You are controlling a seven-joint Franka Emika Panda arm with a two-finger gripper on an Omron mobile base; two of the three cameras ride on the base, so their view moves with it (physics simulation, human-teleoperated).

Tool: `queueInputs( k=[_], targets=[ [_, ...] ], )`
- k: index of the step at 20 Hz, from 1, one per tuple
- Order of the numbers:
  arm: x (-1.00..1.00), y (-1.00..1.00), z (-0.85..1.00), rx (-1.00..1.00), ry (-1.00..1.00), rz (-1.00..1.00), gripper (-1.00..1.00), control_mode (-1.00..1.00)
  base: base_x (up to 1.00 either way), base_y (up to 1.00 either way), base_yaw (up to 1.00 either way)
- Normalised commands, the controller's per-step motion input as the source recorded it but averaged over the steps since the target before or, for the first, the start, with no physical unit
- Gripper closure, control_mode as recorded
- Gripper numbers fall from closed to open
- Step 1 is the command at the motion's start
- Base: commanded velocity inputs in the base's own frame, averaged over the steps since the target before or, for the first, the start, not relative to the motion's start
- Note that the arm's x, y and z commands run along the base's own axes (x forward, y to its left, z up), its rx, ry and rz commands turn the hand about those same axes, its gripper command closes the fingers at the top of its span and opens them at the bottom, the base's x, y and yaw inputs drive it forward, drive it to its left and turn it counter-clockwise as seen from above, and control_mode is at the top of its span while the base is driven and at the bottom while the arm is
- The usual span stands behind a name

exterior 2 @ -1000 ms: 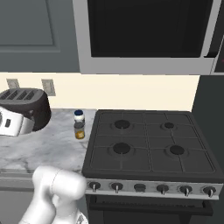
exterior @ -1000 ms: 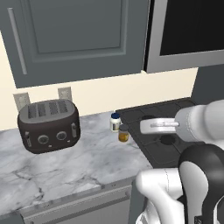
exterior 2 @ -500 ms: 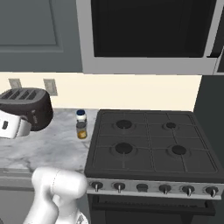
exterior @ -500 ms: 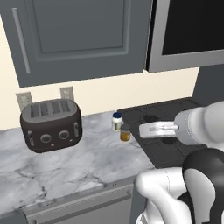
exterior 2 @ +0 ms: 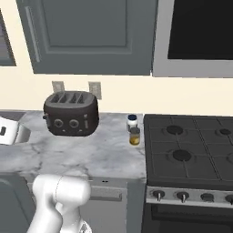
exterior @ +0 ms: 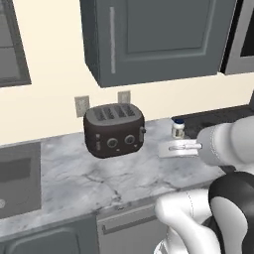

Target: Collect the turmeric, mayonnaise, and shaker from the cabinet and place them next to the stove.

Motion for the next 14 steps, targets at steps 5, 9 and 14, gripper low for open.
queueInputs(
  k=[5, 9, 14],
  targets=[
    [0.0, 0.0, 0.0, 0.0, 0.0, 0.0, -1.0, 1.0, -0.51, 1.0, 0.05],
    [0.0, 0.0, 0.0, 0.0, 0.0, 0.0, -1.0, 1.0, -0.82, 0.98, 0.07],
    [0.0, 0.0, 0.0, 0.0, 0.0, 0.0, -1.0, 1.0, -1.0, 0.87, 0.11]
  ],
)
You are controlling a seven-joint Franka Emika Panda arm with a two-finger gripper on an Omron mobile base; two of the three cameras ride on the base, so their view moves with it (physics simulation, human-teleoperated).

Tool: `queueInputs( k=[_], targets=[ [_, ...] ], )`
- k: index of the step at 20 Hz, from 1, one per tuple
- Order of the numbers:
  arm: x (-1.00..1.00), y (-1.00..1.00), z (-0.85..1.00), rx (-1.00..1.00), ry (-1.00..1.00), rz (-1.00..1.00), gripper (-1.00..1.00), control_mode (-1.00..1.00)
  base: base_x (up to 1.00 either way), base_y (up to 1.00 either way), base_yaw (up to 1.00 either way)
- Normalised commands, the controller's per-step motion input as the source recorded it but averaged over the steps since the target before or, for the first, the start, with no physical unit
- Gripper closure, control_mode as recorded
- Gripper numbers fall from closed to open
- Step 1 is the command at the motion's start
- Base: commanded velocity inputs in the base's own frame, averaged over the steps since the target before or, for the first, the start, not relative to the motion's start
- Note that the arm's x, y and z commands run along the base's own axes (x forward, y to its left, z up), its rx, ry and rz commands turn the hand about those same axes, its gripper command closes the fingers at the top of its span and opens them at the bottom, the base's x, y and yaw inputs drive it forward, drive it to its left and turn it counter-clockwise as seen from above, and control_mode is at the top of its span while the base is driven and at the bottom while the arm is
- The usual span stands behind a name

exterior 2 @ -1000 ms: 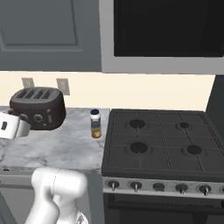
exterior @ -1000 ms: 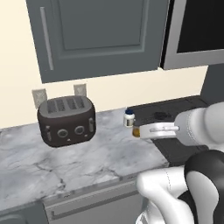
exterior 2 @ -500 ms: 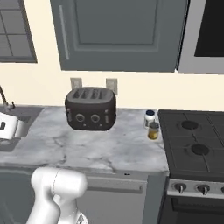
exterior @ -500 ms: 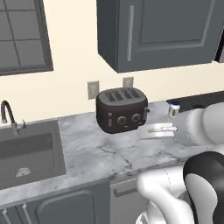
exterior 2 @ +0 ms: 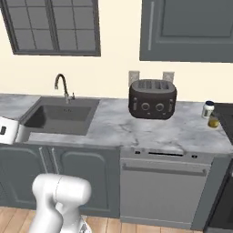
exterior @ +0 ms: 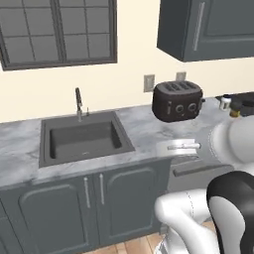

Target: Collect the turmeric, mayonnaise, and shaker from the cabinet and place them next to the stove.

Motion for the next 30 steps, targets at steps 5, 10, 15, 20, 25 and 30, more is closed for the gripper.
queueInputs(
  k=[5, 10, 15, 20, 25, 30],
  targets=[
    [0.0, 0.0, 0.0, 0.0, 0.0, 0.0, -1.0, 1.0, -0.82, 0.95, 0.14],
    [0.0, 0.0, 0.0, 0.0, 0.0, 0.0, -1.0, 1.0, -0.21, 1.0, 0.18],
    [0.0, 0.0, 0.0, 0.0, 0.0, 0.0, -1.0, 1.0, 0.05, 0.77, 0.17],
    [0.0, 0.0, 0.0, 0.0, 0.0, 0.0, -1.0, 1.0, 0.24, 0.58, 0.17],
    [0.0, 0.0, 0.0, 0.0, 0.0, 0.0, -1.0, 1.0, 0.45, 0.42, 0.13],
    [0.0, 0.0, 0.0, 0.0, 0.0, 0.0, -1.0, 1.0, 0.54, 0.43, 0.06]
  ],
)
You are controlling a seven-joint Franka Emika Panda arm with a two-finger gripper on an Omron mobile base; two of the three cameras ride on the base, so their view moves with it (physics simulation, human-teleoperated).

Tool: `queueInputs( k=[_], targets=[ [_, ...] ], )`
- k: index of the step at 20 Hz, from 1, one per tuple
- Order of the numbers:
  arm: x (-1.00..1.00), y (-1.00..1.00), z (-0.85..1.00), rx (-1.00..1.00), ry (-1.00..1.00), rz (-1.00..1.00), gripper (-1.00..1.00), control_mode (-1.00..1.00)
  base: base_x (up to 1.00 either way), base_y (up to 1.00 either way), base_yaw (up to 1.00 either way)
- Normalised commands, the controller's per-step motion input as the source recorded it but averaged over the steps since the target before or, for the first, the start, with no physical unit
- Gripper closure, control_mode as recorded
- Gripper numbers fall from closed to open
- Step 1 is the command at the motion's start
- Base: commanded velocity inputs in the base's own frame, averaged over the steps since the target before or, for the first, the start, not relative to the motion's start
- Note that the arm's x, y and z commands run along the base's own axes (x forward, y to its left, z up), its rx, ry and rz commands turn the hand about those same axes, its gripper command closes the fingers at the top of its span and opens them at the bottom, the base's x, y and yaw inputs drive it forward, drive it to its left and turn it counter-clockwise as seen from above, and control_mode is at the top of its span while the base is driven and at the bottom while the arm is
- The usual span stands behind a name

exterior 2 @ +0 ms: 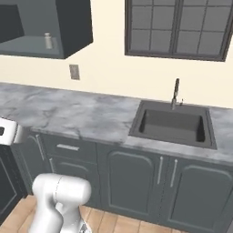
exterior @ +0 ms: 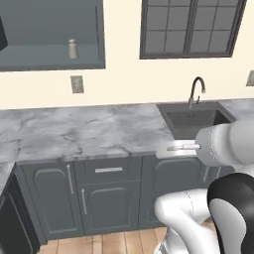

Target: Collect the turmeric, mayonnaise, and shaker from the cabinet and place them next to the stove.

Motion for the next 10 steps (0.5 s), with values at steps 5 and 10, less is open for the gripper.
queueInputs(
  k=[5, 10],
  targets=[
    [0.0, 0.0, 0.0, 0.0, 0.0, 0.0, -1.0, 1.0, 0.46, 0.5, 0.01],
    [0.0, 0.0, 0.0, 0.0, 0.0, 0.0, -1.0, 1.0, 0.33, 0.73, 0.0]
  ],
)
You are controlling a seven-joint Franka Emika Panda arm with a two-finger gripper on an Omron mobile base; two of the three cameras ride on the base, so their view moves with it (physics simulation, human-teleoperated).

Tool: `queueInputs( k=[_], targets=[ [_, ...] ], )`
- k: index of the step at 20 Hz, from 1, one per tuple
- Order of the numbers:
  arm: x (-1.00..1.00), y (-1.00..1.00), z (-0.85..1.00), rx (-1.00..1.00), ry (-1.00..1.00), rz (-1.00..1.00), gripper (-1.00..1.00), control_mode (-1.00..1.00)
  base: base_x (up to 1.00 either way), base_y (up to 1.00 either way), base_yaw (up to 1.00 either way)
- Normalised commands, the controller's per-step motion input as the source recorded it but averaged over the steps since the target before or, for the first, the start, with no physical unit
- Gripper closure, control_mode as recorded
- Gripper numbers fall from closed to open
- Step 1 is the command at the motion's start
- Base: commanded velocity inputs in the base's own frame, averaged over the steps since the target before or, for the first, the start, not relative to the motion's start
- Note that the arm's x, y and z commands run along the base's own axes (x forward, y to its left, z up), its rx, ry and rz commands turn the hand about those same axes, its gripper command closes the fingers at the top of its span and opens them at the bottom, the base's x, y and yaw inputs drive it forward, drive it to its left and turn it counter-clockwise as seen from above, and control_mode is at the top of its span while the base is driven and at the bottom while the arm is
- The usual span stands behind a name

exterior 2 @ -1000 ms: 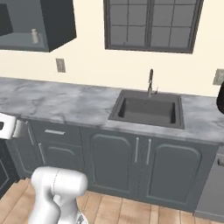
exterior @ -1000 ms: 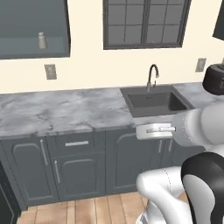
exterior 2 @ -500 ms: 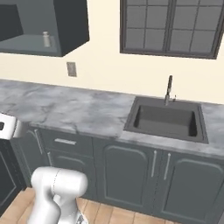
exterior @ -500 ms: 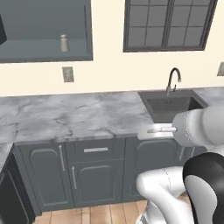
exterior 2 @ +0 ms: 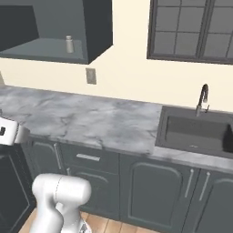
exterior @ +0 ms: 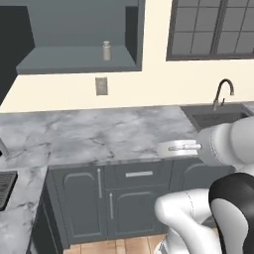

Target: Collect the turmeric, mayonnaise, and shaker from the cabinet and place them next to the stove.

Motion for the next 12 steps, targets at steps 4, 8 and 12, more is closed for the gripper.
queueInputs(
  k=[4, 8, 12],
  targets=[
    [0.0, 0.0, 0.0, 0.0, 0.0, 0.0, -1.0, 1.0, 0.47, 0.57, -0.05],
    [0.0, 0.0, 0.0, 0.0, 0.0, 0.0, -1.0, 1.0, 0.62, 0.43, -0.09],
    [0.0, 0.0, 0.0, 0.0, 0.0, 0.0, -1.0, 1.0, 0.71, 0.36, -0.09]
  ],
)
